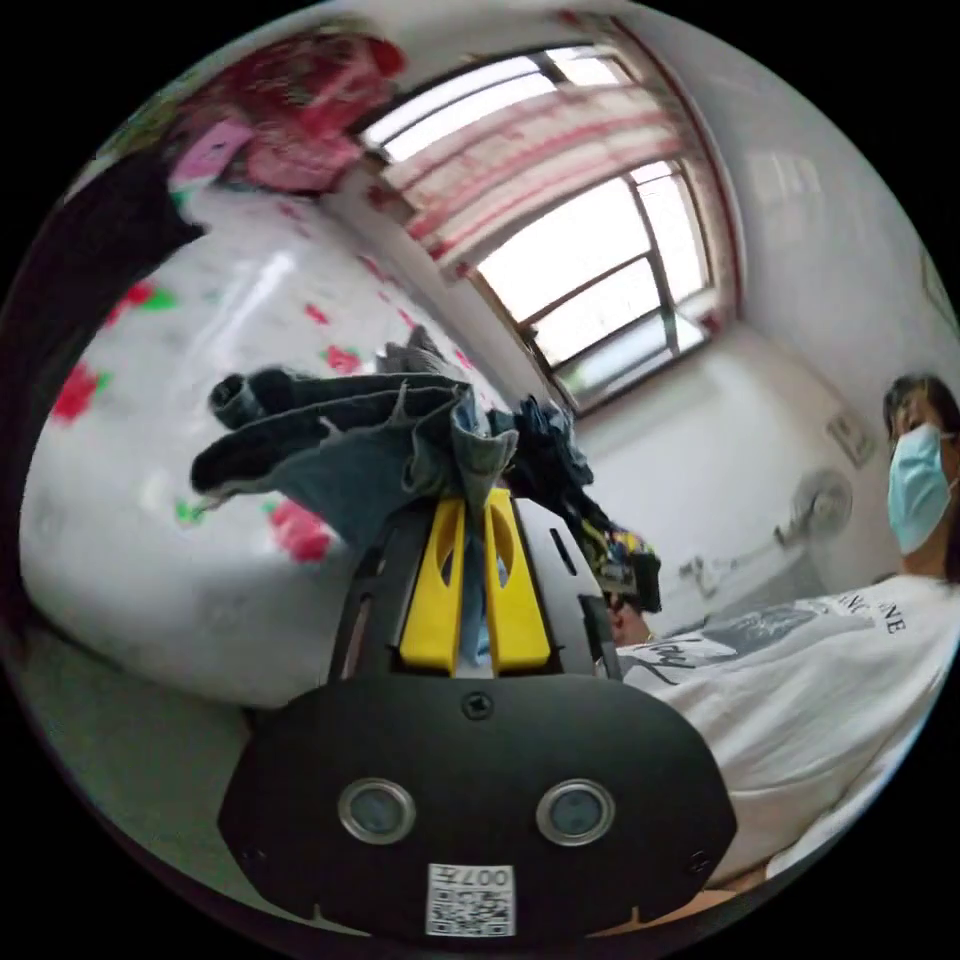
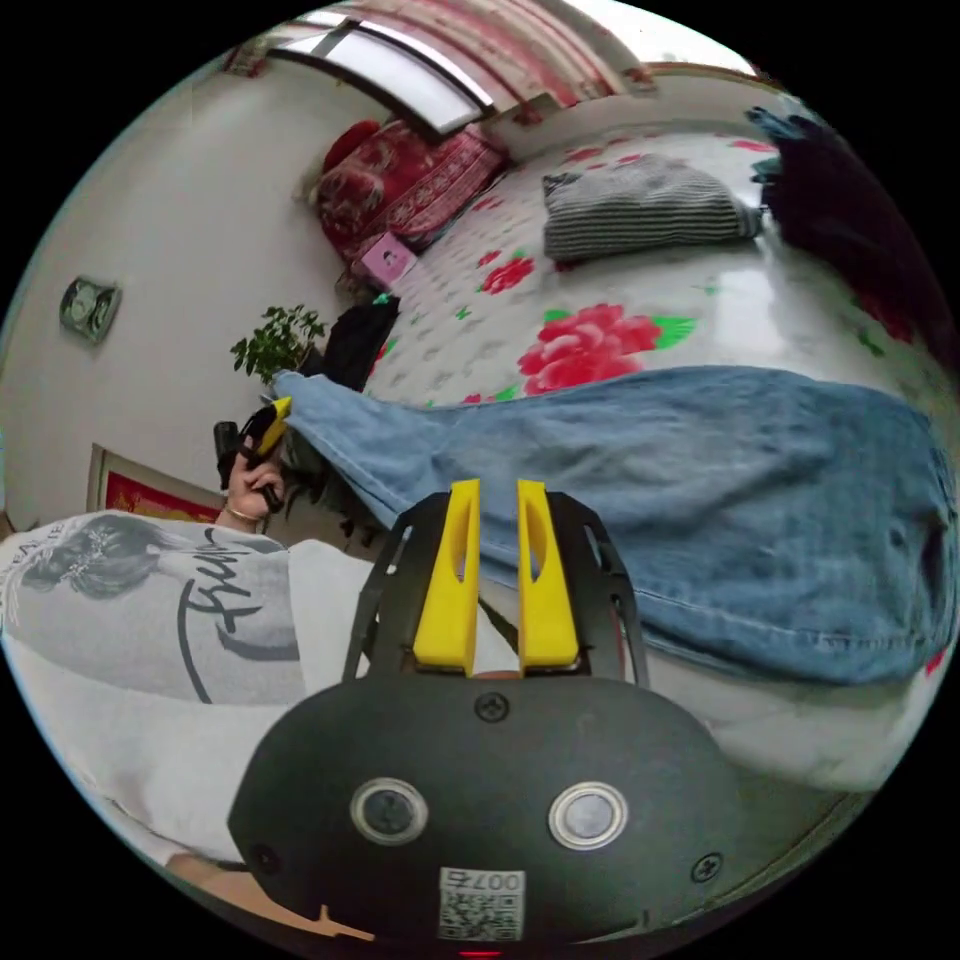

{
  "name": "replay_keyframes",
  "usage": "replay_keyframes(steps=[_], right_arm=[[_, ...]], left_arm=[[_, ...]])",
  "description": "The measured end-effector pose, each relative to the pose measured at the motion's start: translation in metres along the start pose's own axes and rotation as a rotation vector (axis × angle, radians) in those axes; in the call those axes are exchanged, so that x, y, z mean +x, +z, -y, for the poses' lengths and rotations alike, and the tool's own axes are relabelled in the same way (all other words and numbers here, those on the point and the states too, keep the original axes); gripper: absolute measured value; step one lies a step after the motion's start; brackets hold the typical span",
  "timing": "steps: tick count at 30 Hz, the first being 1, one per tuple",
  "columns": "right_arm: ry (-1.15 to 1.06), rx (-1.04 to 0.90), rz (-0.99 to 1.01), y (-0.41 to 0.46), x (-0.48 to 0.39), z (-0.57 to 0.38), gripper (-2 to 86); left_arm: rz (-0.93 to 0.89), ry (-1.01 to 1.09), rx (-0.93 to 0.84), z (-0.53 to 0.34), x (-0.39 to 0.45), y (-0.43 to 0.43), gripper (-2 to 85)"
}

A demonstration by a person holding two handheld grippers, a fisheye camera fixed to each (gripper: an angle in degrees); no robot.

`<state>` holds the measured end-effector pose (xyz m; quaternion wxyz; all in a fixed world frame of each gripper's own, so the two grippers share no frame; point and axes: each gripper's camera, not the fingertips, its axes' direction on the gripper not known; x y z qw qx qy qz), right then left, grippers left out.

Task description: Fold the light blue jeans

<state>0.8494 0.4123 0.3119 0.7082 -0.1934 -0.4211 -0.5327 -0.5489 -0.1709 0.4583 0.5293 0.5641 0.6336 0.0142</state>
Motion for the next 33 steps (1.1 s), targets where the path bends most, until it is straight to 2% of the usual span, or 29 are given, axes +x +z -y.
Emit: replay_keyframes(steps=[2,7,10,11,13,17,19,24,27,29,33], right_arm=[[0.082,0.104,-0.033,-0.053,0.02,-0.014,8.8],[0.313,0.366,-0.049,-0.153,0.069,-0.068,9.3],[0.473,0.532,-0.043,-0.2,0.099,-0.112,9.6],[0.535,0.577,-0.052,-0.213,0.11,-0.129,9.9],[0.632,0.614,-0.073,-0.228,0.127,-0.15,10.3],[0.798,0.633,-0.09,-0.252,0.162,-0.18,11.4],[0.83,0.642,-0.084,-0.26,0.174,-0.185,11.7],[0.891,0.664,-0.032,-0.278,0.202,-0.178,11.6],[0.736,0.608,-0.077,-0.288,0.179,-0.142,11.2],[0.505,0.438,-0.069,-0.271,0.148,-0.094,11.1],[0.291,0.186,-0.089,-0.222,0.118,-0.033,11.1]], left_arm=[[-0.019,0.162,-0.086,0.022,0.037,0.037,-0.1],[-0.259,0.587,-0.514,0.02,0.159,0.211,1.7],[-0.399,0.622,-0.758,-0.035,0.198,0.323,6.4],[-0.415,0.615,-0.812,-0.049,0.201,0.345,7.8],[-0.378,0.526,-1.031,-0.099,0.193,0.415,10.2],[-0.34,0.451,-1.018,-0.12,0.172,0.423,9.9],[-0.207,0.421,-0.959,-0.113,0.152,0.406,8.8],[-0.02,0.246,-0.794,-0.105,0.101,0.372,9.5],[0.087,0.196,-0.726,-0.106,0.083,0.365,10.5],[0.137,0.164,-0.709,-0.112,0.075,0.366,10.7],[0.176,0.053,-0.683,-0.138,0.055,0.368,11.0]])
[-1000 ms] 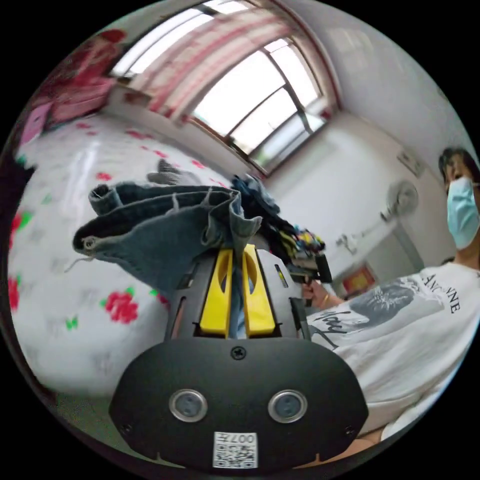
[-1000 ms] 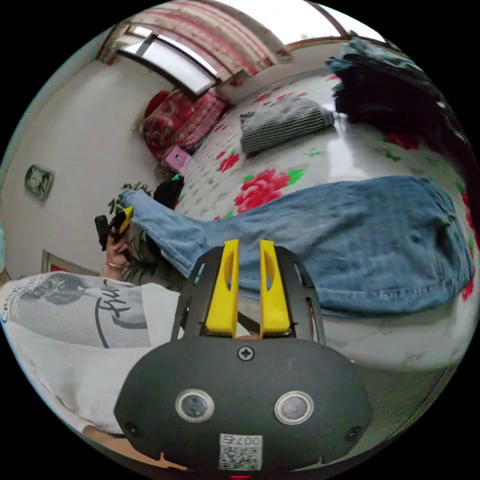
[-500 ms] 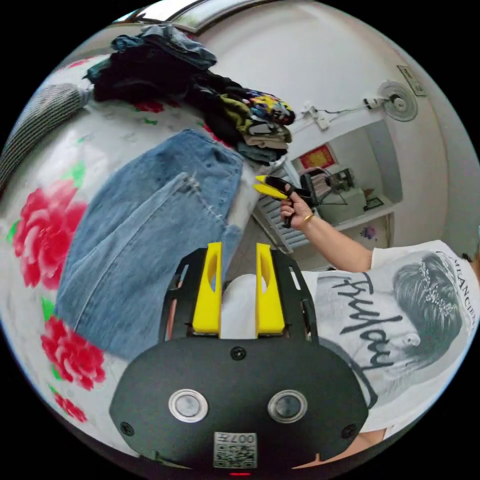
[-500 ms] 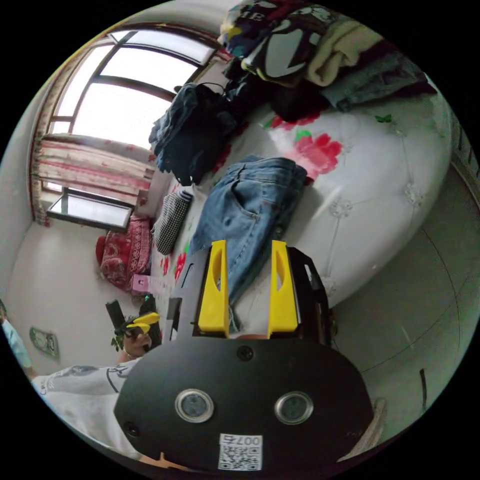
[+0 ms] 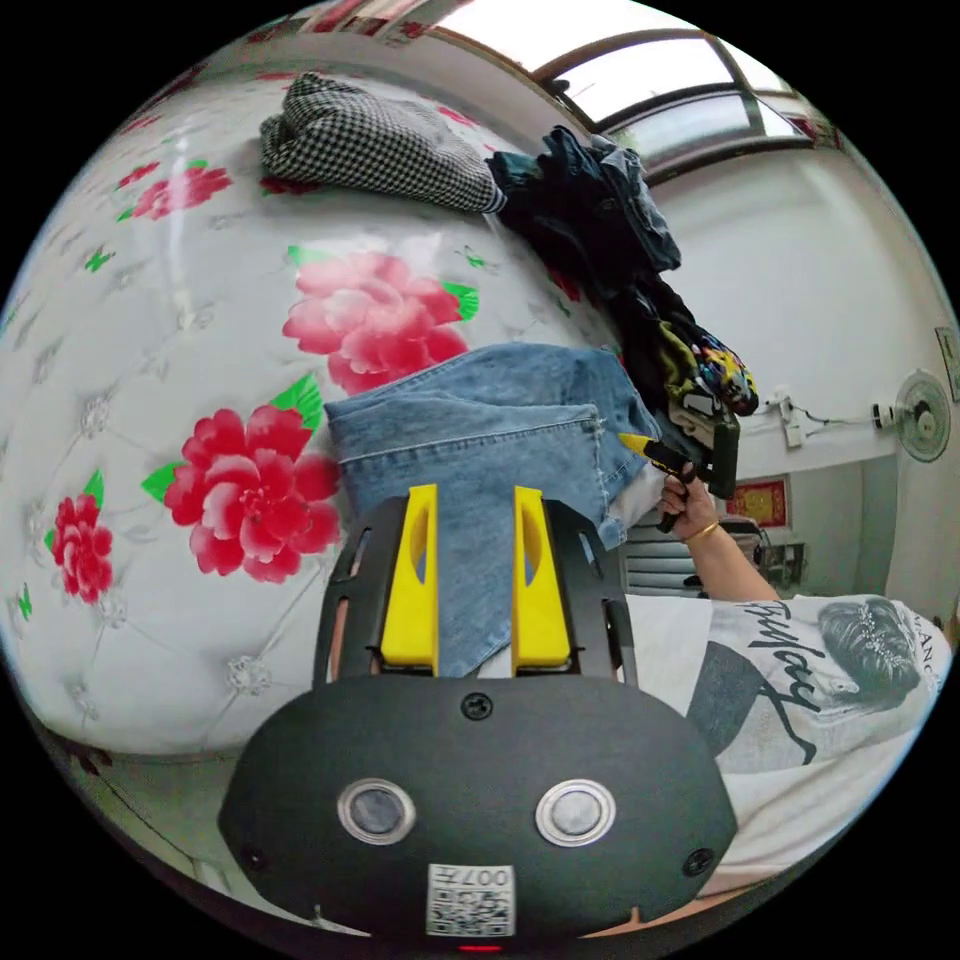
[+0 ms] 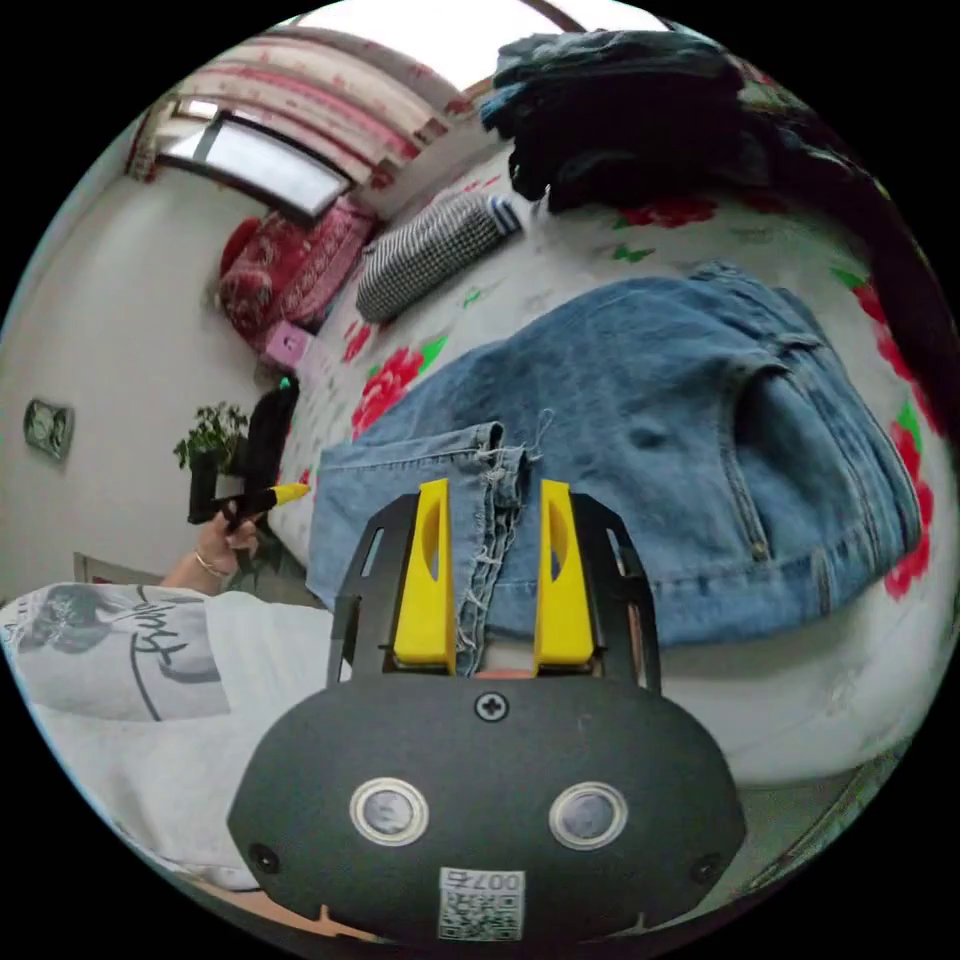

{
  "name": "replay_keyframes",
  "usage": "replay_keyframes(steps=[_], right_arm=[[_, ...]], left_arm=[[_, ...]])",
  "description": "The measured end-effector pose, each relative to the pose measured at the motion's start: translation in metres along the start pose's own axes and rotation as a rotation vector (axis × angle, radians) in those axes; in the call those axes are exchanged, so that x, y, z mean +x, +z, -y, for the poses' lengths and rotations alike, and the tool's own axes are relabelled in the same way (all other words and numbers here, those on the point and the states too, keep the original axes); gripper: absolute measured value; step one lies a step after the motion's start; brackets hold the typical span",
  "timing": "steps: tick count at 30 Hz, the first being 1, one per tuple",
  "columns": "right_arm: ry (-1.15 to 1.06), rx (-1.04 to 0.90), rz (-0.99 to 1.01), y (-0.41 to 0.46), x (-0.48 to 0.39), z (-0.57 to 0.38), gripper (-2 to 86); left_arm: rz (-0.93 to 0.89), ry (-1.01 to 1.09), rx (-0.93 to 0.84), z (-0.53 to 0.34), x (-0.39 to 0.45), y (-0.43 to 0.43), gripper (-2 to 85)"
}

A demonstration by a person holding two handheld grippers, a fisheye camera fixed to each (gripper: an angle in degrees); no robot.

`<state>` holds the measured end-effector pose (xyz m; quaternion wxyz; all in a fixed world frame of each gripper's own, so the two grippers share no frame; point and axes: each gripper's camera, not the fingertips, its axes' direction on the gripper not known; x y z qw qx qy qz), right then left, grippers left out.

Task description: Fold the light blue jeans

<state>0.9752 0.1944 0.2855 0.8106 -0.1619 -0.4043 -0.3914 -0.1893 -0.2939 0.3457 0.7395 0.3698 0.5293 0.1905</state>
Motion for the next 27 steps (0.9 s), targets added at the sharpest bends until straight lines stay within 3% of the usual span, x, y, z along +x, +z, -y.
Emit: replay_keyframes(steps=[7,11,16,18,21,27], right_arm=[[-0.139,-0.276,-0.107,0.063,-0.044,0.035,8.3],[-0.347,-0.229,-0.115,0.028,-0.099,0.044,6.8],[-0.499,-0.12,-0.198,-0.006,-0.152,0.07,6.6],[-0.455,-0.115,-0.251,0.001,-0.144,0.081,6.9],[-0.22,-0.221,-0.274,0.021,-0.099,0.092,7.8],[0.093,0.154,-0.201,-0.092,-0.036,0.016,11.0]], left_arm=[[0.047,-0.051,0.057,-0.015,-0.01,0.007,12.8],[0.114,0.057,0.074,0.009,0.001,0.001,14.4],[0.229,0.091,-0.053,0.05,-0.004,0.028,14.5],[0.278,0.048,-0.098,0.058,-0.014,0.039,13.8],[0.264,-0.002,-0.08,0.061,-0.024,0.038,13.5],[0.173,-0.079,0.062,0.026,-0.039,-0.009,12.7]])
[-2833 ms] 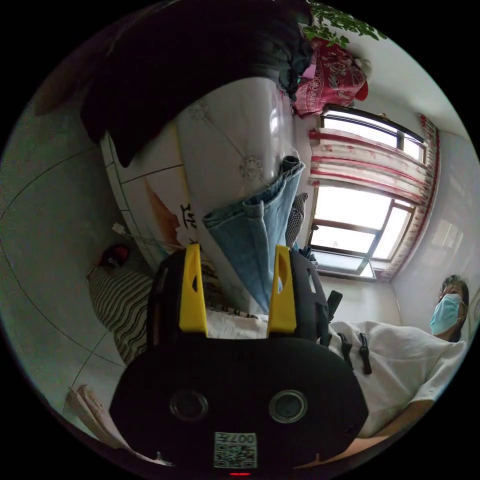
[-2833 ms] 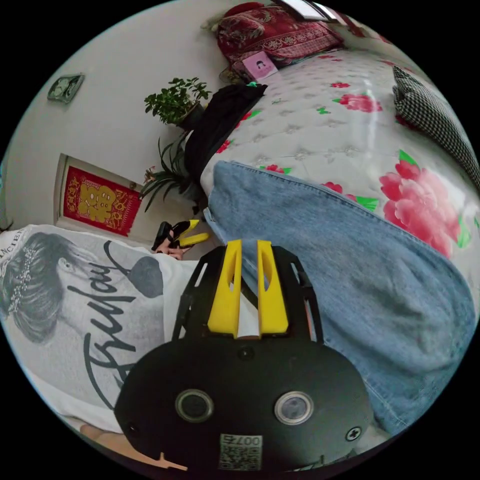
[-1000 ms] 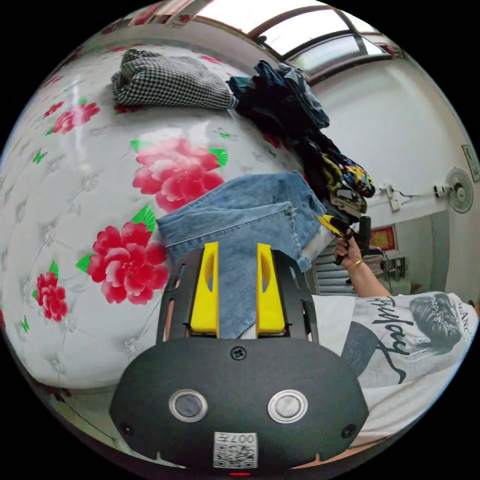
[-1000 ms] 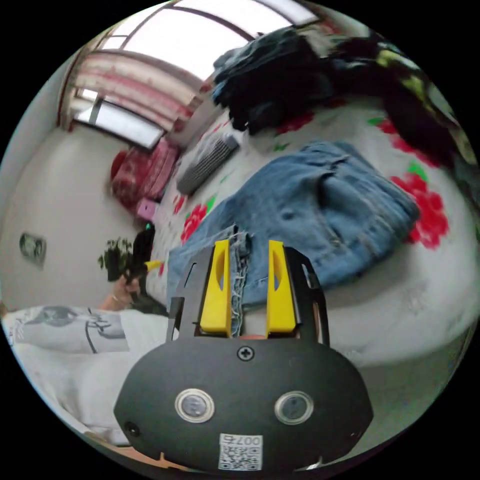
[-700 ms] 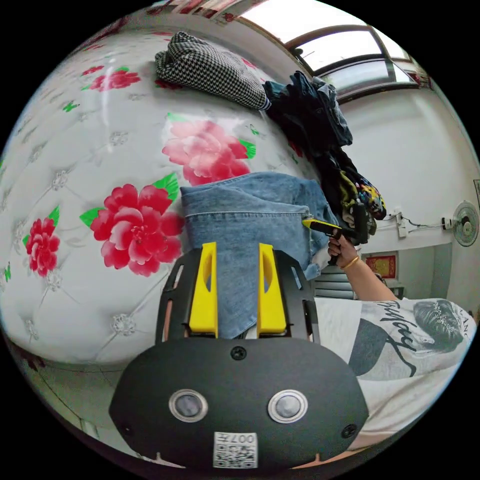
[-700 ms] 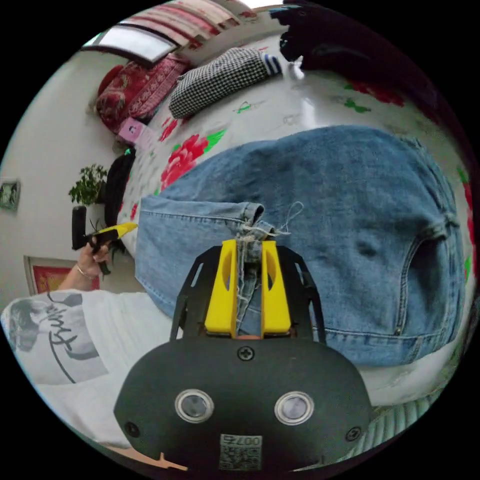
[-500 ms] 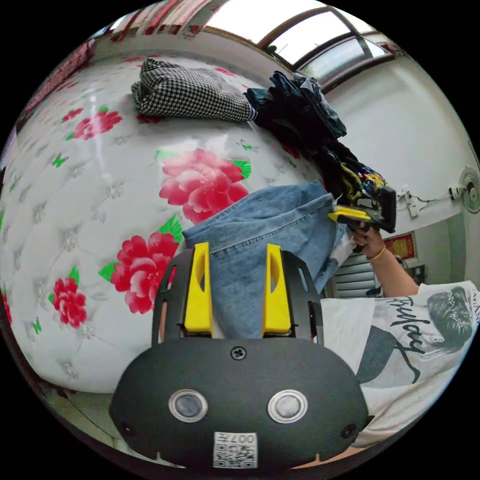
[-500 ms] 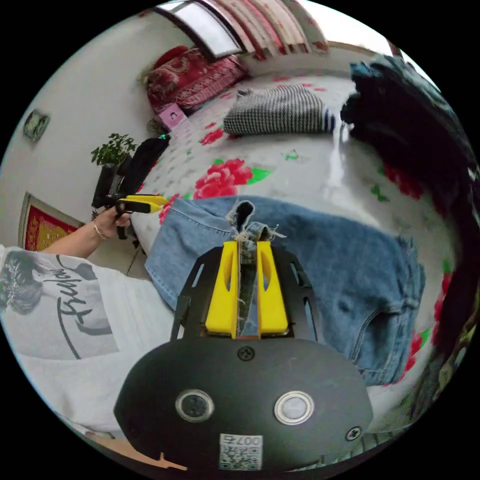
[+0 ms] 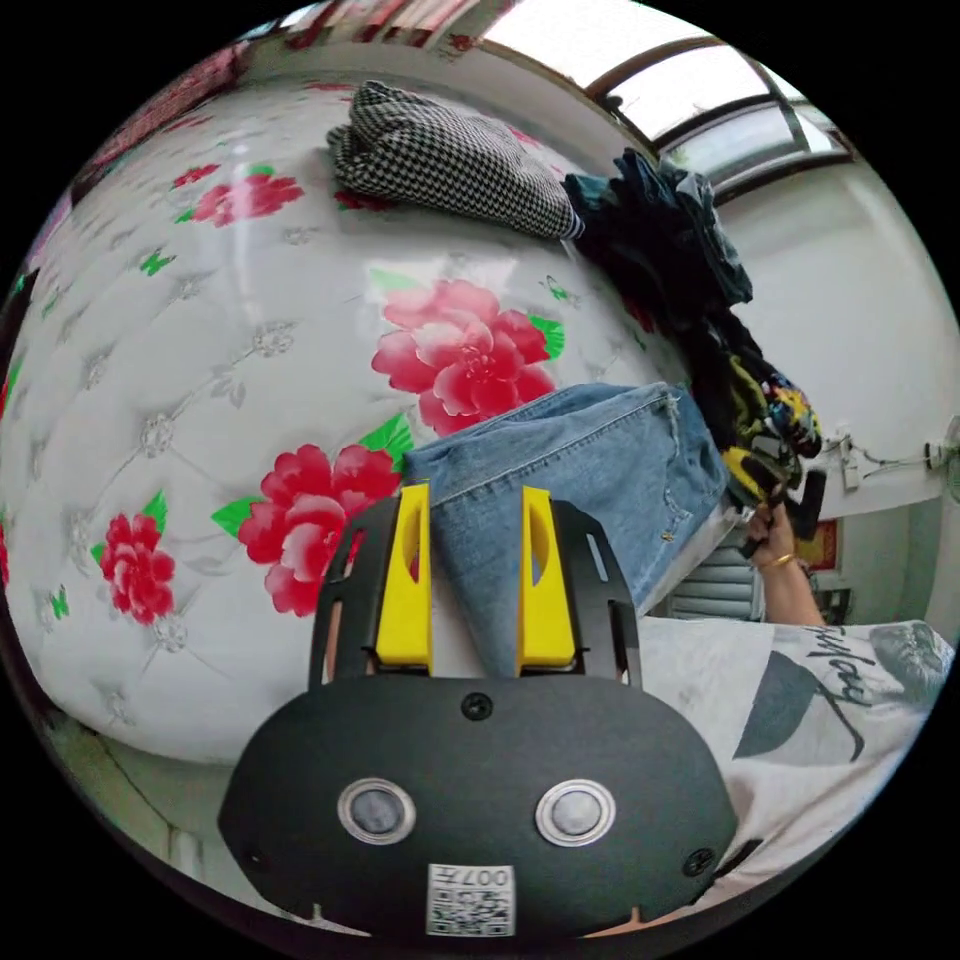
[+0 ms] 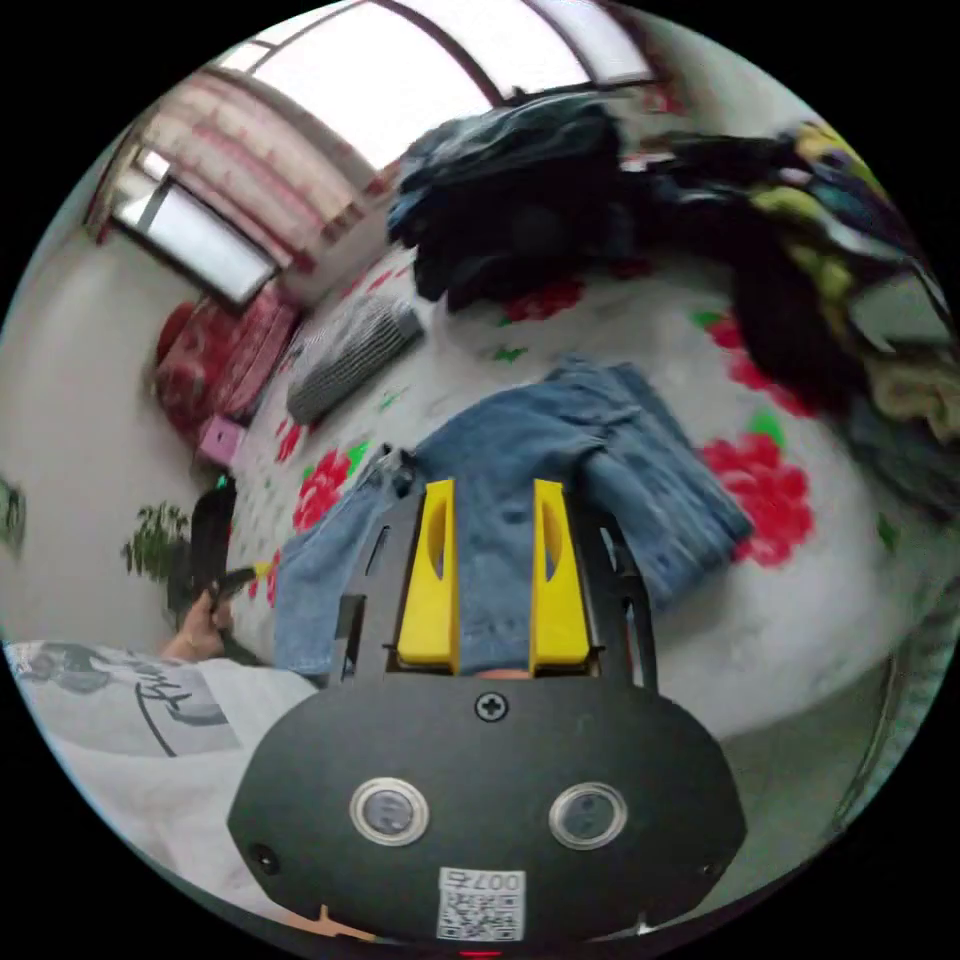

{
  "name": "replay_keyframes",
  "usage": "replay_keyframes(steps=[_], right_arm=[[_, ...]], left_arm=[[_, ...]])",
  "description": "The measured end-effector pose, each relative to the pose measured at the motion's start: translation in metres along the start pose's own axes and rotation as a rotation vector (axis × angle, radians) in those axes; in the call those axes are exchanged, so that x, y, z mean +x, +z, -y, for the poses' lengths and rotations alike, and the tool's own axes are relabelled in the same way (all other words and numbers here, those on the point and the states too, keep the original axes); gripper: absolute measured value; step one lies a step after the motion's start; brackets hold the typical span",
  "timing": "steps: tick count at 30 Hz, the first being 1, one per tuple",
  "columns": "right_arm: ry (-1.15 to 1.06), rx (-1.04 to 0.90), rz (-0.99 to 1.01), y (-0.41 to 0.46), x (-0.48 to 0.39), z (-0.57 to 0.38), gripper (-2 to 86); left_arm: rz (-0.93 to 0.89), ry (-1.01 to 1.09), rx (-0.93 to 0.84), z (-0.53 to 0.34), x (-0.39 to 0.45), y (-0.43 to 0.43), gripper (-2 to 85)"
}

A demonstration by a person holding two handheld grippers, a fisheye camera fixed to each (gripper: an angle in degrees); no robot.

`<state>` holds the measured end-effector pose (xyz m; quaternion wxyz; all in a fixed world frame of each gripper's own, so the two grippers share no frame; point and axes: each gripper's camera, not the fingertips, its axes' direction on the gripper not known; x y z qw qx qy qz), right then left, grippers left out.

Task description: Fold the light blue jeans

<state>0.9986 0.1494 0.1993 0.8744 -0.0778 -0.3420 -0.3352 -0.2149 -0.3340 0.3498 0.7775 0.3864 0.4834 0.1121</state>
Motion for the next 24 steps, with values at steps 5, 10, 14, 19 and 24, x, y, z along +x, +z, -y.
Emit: replay_keyframes(steps=[5,10,14,19,24], right_arm=[[0.478,0.221,-0.039,-0.08,0.109,-0.085,13.3],[0.537,0.163,0.163,-0.043,0.131,-0.098,13.3],[0.622,0.176,0.165,-0.019,0.129,-0.088,10.5],[0.53,0.23,0.352,-0.03,0.105,-0.061,7.4],[-0.097,0.135,0.307,-0.055,-0.058,-0.005,5.3]], left_arm=[[-0.154,-0.149,0.086,-0.044,-0.039,-0.031,12.2],[-0.266,-0.252,0.104,-0.063,-0.068,-0.042,12.1],[-0.322,-0.273,0.138,-0.062,-0.078,-0.054,12.1],[-0.34,-0.274,0.179,-0.073,-0.092,-0.08,11.9],[-0.386,-0.302,0.238,-0.092,-0.11,-0.105,11.8]])
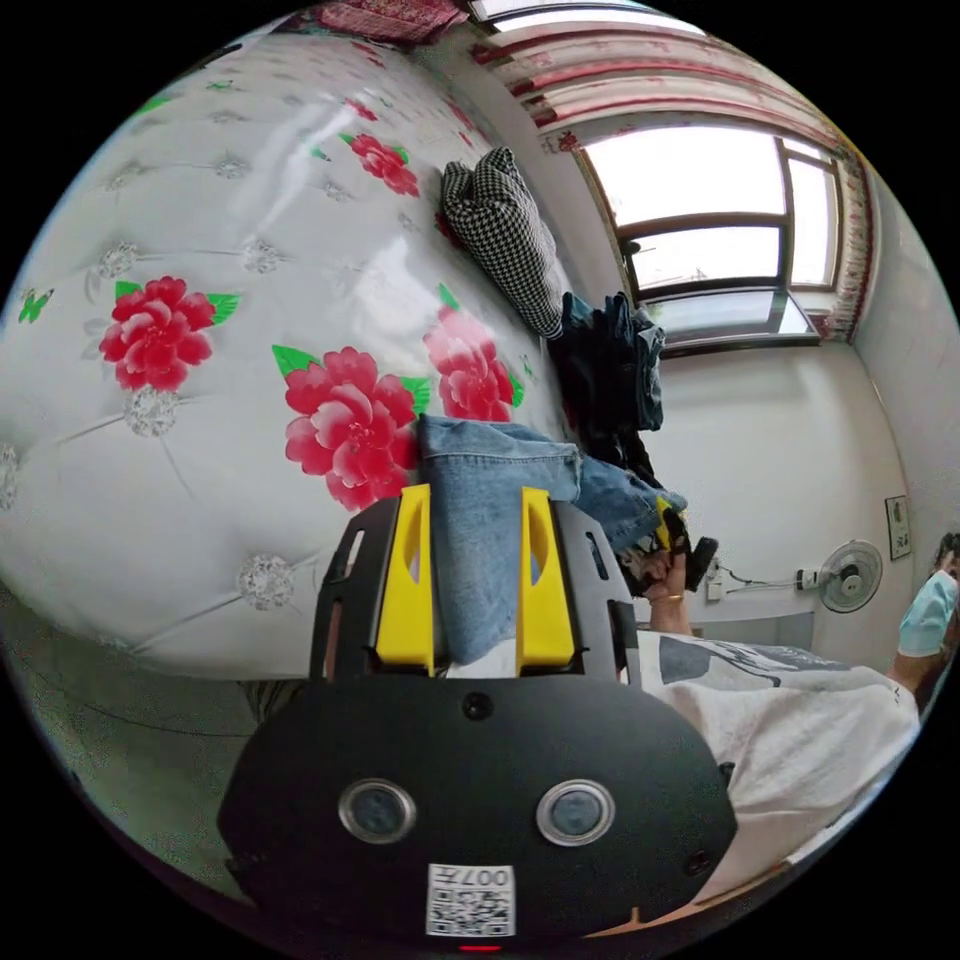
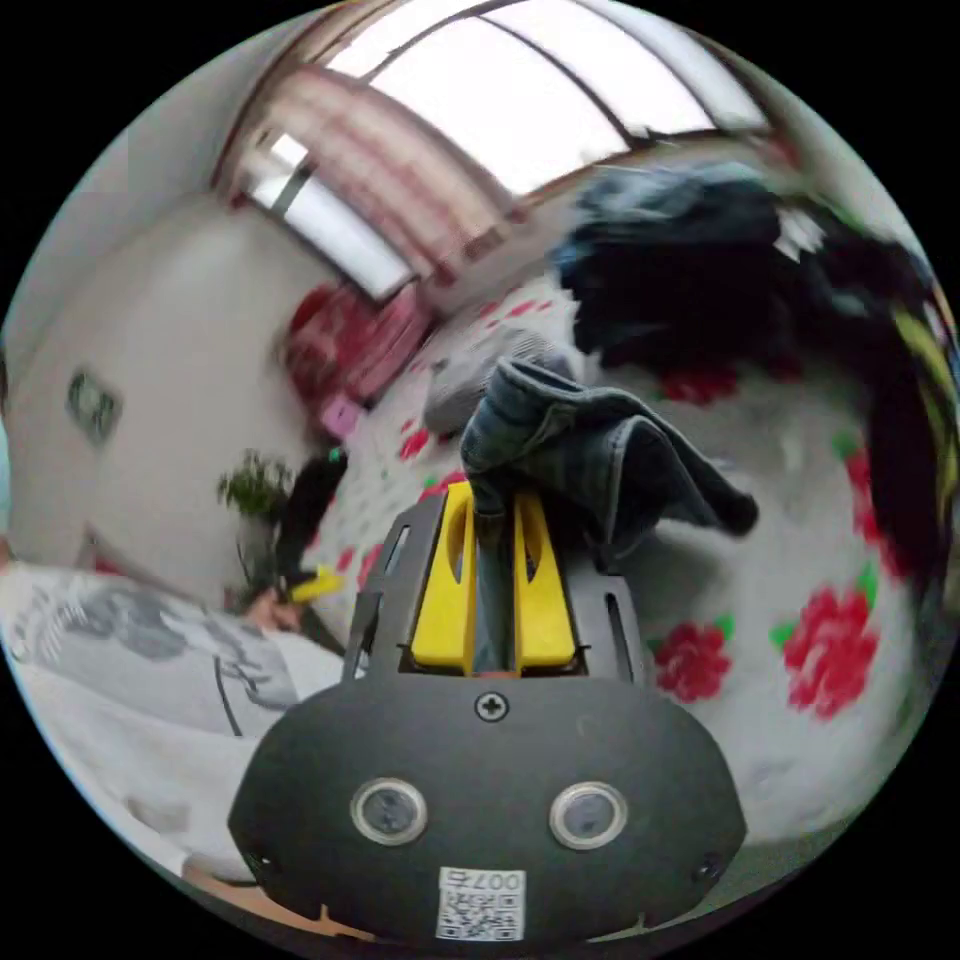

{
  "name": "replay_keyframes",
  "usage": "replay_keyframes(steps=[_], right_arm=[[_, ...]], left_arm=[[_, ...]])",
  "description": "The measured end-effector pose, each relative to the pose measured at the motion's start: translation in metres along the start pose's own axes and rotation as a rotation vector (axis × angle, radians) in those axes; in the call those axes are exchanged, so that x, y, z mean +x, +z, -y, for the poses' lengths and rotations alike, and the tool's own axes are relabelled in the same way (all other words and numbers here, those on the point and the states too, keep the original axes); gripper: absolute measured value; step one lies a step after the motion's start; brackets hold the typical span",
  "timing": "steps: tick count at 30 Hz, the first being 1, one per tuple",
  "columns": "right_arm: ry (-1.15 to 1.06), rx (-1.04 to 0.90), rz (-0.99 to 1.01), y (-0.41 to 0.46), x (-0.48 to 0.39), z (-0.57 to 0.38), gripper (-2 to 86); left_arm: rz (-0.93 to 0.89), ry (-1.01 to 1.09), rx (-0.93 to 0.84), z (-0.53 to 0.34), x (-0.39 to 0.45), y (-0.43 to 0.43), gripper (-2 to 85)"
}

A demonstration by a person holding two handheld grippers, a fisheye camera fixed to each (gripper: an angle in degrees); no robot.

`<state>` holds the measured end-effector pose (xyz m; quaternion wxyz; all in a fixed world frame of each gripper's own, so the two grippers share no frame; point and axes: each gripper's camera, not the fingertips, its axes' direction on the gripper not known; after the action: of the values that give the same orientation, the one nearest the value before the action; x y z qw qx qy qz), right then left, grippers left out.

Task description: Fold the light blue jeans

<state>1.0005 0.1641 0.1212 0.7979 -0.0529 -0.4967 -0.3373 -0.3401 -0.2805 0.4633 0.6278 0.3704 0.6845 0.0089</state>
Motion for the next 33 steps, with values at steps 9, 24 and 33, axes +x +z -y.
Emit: replay_keyframes(steps=[9,24,33], right_arm=[[-1.044,-0.789,-0.085,0.2,-0.23,-0.138,5.3],[0.076,-0.46,0.117,0.151,-0.021,-0.055,10.2],[-0.023,-0.546,0.015,0.194,-0.019,-0.048,10.7]], left_arm=[[-0.085,-0.028,0.016,-0.003,-0.019,-0.03,13.3],[-0.143,0.014,-0.203,0.025,-0.008,-0.014,16.4],[0.061,0.383,-0.658,0.046,0.089,0.078,11.8]])
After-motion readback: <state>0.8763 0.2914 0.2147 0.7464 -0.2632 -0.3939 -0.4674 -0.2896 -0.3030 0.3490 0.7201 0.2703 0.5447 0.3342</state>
